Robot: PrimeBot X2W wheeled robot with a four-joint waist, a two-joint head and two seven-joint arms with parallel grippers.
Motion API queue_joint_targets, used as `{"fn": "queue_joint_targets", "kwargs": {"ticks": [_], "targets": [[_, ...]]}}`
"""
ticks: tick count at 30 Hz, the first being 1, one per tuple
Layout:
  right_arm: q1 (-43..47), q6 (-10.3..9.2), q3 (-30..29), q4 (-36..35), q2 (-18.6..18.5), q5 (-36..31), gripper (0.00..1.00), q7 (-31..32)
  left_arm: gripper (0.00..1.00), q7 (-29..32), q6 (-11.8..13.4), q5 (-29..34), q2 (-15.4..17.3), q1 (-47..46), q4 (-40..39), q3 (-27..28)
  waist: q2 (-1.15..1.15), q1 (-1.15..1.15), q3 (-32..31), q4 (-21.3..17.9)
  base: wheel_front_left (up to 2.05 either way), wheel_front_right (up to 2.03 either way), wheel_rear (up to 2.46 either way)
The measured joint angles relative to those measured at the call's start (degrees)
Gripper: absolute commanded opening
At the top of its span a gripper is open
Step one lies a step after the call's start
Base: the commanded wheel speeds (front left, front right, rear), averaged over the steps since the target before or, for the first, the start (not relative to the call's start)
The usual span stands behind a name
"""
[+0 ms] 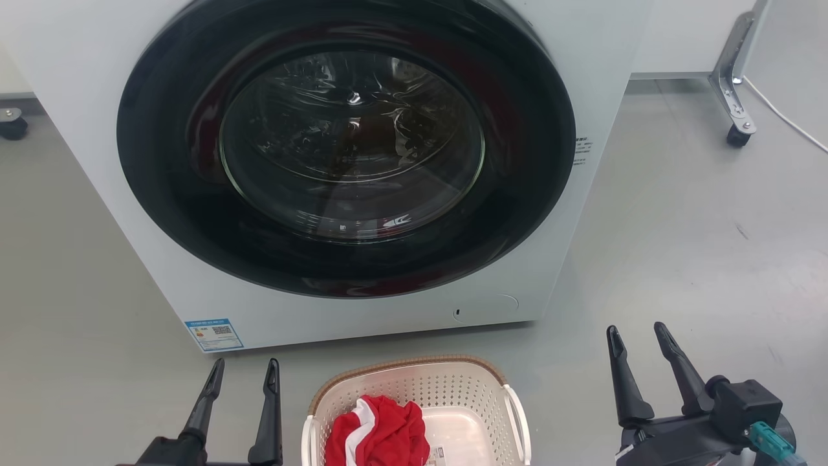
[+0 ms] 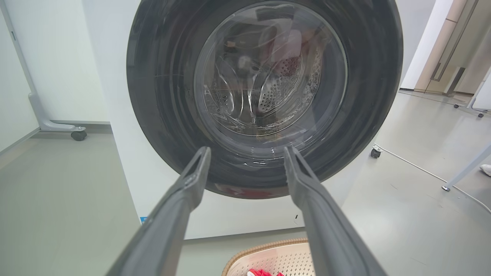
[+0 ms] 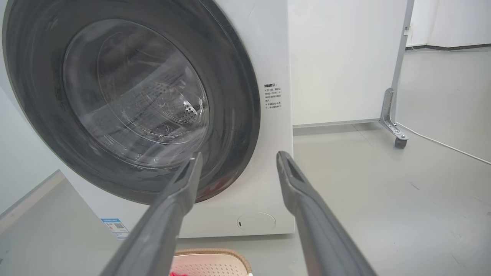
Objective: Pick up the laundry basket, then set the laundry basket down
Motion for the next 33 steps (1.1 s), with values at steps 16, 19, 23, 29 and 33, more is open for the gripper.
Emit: {"fn": "queue_joint_targets", "kwargs": {"ticks": [16, 19, 23, 29, 33], "targets": [[0.99, -0.09, -0.64, -1.62, -0.02, -1.36, 1.00, 0.02, 1.00, 2.91, 0.43, 1.11, -0.65, 0.25, -1.38, 0.98, 0.00, 0.00, 0.23, 0.19, 0.00, 0.00, 0.00], [1.22, -0.11, -0.70, -1.80, -0.02, -1.37, 1.00, 0.04, 1.00, 3.44, 0.43, 1.15, -0.80, 0.27, -1.52, 1.24, 0.00, 0.00, 0.26, 0.21, 0.00, 0.00, 0.00], [1.54, -0.51, -0.92, -2.09, -0.02, -1.37, 1.00, 0.09, 1.00, 3.90, 0.44, 1.31, -0.90, 0.34, -1.85, 1.48, 0.00, 0.00, 0.33, 0.21, 0.00, 0.00, 0.00], [2.66, -0.48, -0.60, -0.52, 0.68, -1.31, 0.00, 0.18, 0.00, 3.91, 0.41, 1.07, -1.48, 0.97, -0.22, 1.48, 0.00, 0.00, 0.40, 0.21, 0.00, 0.00, 0.00], [2.91, 0.02, -1.74, -0.21, 1.11, -0.07, 0.00, 0.67, 0.00, 4.27, -0.09, 0.00, -1.62, 1.15, 0.18, 1.99, 0.00, 0.00, 0.37, 0.24, 0.00, 0.00, 0.00]]}}
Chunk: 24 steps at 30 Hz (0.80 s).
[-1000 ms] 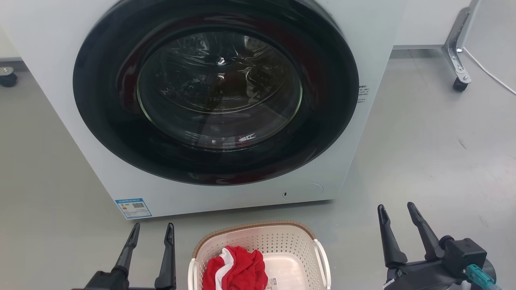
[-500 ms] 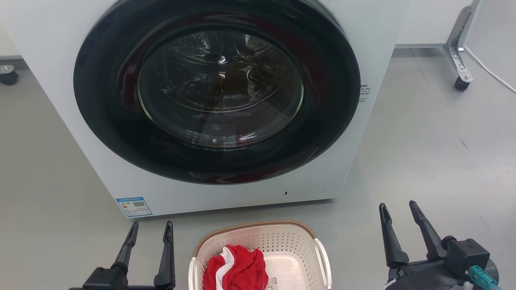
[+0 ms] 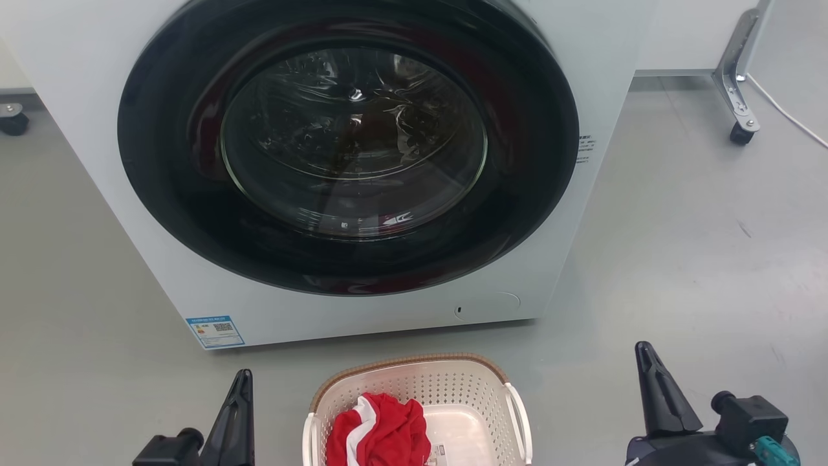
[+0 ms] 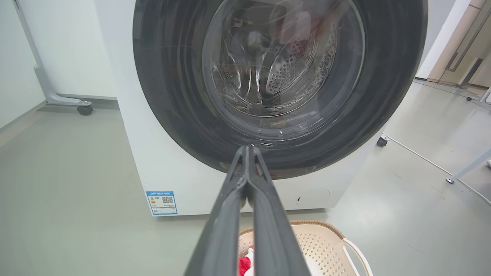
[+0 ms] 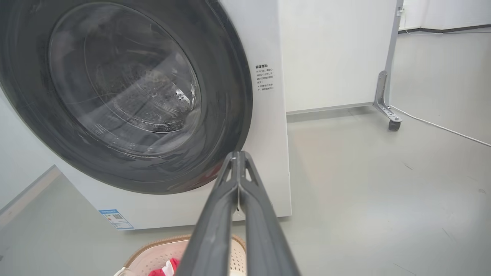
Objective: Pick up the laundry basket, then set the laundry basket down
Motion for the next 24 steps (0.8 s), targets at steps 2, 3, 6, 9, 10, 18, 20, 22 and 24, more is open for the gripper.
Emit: {"fn": "queue_joint_targets", "kwargs": {"ticks": [2, 3, 6, 9, 10, 18, 20, 22, 24], "targets": [[-0.02, 0.08, -0.65, 0.12, 0.13, 0.85, 0.00, 0.48, 0.00, 0.22, -0.07, -0.77, -0.18, -0.01, 0.31, 0.34, 0.00, 0.00, -0.06, 0.04, 0.00, 0.00, 0.00], [-0.02, 0.15, -0.85, 0.21, 0.24, 1.41, 0.00, 0.53, 0.00, 0.30, -0.09, -1.18, -0.22, -0.01, 0.38, 0.56, 0.00, 0.00, -0.09, 0.06, 0.00, 0.00, 0.00], [-0.04, 0.57, -1.54, 0.42, 0.56, 3.69, 0.00, 1.22, 0.00, 0.85, -0.56, -3.71, -0.40, -0.05, 0.74, 1.22, 0.00, 0.00, -0.16, 0.11, 0.00, 0.00, 0.00], [-0.05, 0.88, -2.11, 0.56, 0.79, 5.13, 0.00, 1.65, 0.00, 1.25, -0.94, -4.89, -0.55, -0.08, 1.14, 1.54, 0.00, 0.00, -0.20, 0.14, 0.00, 0.00, 0.00], [-0.07, 1.12, -2.67, 0.70, 0.99, 6.80, 0.00, 2.08, 0.00, 1.48, -1.09, -7.10, -0.66, -0.16, 1.37, 1.85, 0.00, 0.00, -0.25, 0.17, 0.00, 0.00, 0.00], [-0.15, 2.01, -4.64, 1.35, 1.65, 11.32, 0.00, 3.59, 0.00, 2.77, -2.10, -11.93, -1.08, -0.66, 2.37, 3.21, 0.00, 0.00, -0.40, 0.27, 0.00, 0.00, 0.00], [-0.18, 2.29, -5.19, 1.58, 1.91, 12.58, 0.00, 4.09, 0.00, 3.20, -2.46, -13.70, -1.18, -1.08, 2.59, 3.57, 0.00, 0.00, -0.45, 0.30, 0.00, 0.00, 0.00], [-0.22, 2.61, -6.03, 1.93, 2.29, 14.67, 0.00, 4.83, 0.00, 3.75, -2.60, -15.50, -1.43, -1.21, 3.13, 4.14, 0.00, 0.00, -0.52, 0.34, 0.00, 0.00, 0.00], [-0.23, 2.87, -6.31, 2.07, 2.40, 15.22, 0.00, 5.08, 0.00, 3.77, -2.88, -16.19, -1.48, -1.22, 3.31, 4.34, 0.00, 0.00, -0.54, 0.36, 0.00, 0.00, 0.00]]}}
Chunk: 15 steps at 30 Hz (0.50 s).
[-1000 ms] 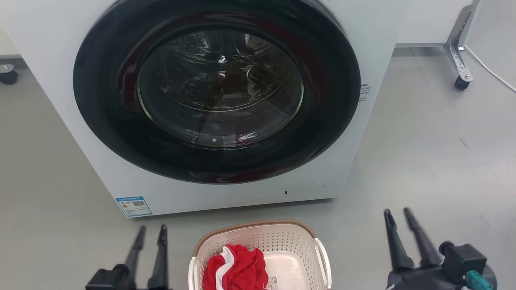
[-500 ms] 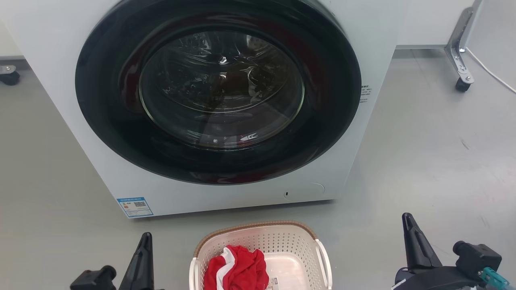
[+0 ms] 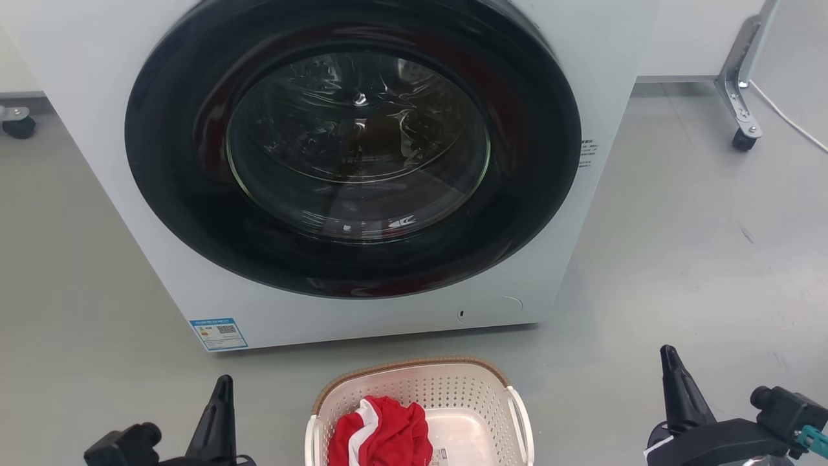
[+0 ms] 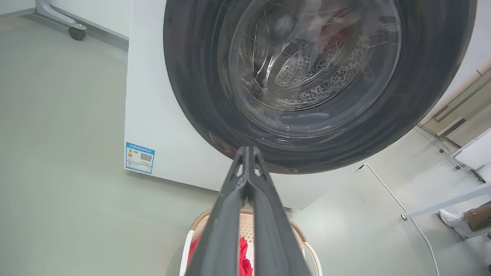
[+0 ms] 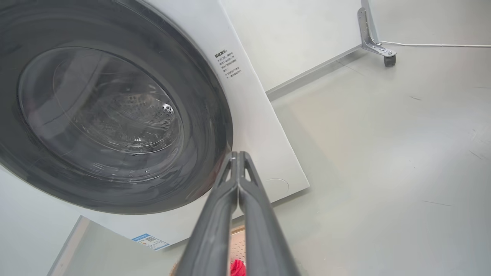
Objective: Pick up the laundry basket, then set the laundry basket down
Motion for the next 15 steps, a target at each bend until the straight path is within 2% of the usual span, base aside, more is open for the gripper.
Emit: {"fn": "queue_joint_targets", "kwargs": {"ticks": [15], "targets": [[-0.89, 2.18, -4.38, 1.58, 1.60, 10.54, 0.00, 3.32, 0.00, 2.72, -2.21, -11.43, -0.92, -1.40, 2.49, 2.82, 0.00, 0.00, -0.36, 0.23, 0.00, 0.00, 0.00]]}}
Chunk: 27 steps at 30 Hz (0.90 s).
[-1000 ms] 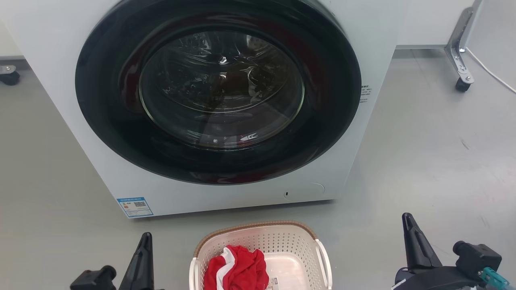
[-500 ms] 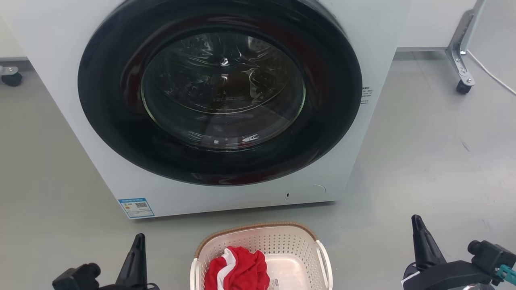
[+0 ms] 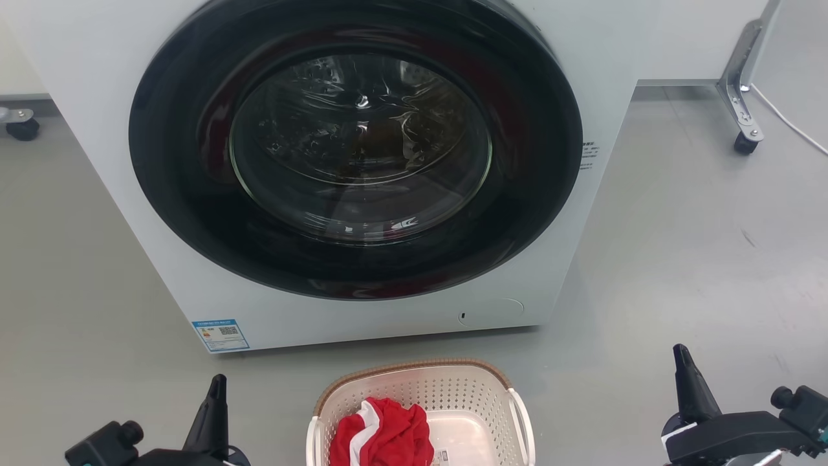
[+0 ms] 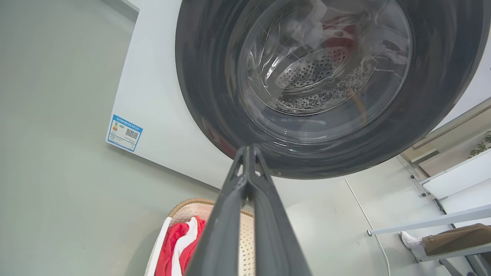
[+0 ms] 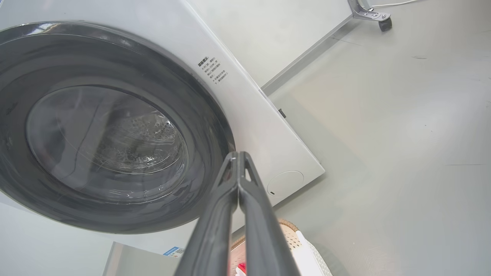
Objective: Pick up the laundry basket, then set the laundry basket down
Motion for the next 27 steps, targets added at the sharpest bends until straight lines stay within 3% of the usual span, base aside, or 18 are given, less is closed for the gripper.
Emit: {"fn": "queue_joint_targets", "kwargs": {"ticks": [27], "targets": [[-0.74, 3.57, -7.30, 2.68, 2.68, 17.51, 0.00, 5.23, 0.00, 3.80, -3.56, -18.91, -1.52, -3.07, 4.25, 4.88, 0.00, 0.00, -0.60, 0.39, 0.00, 0.00, 0.00]]}}
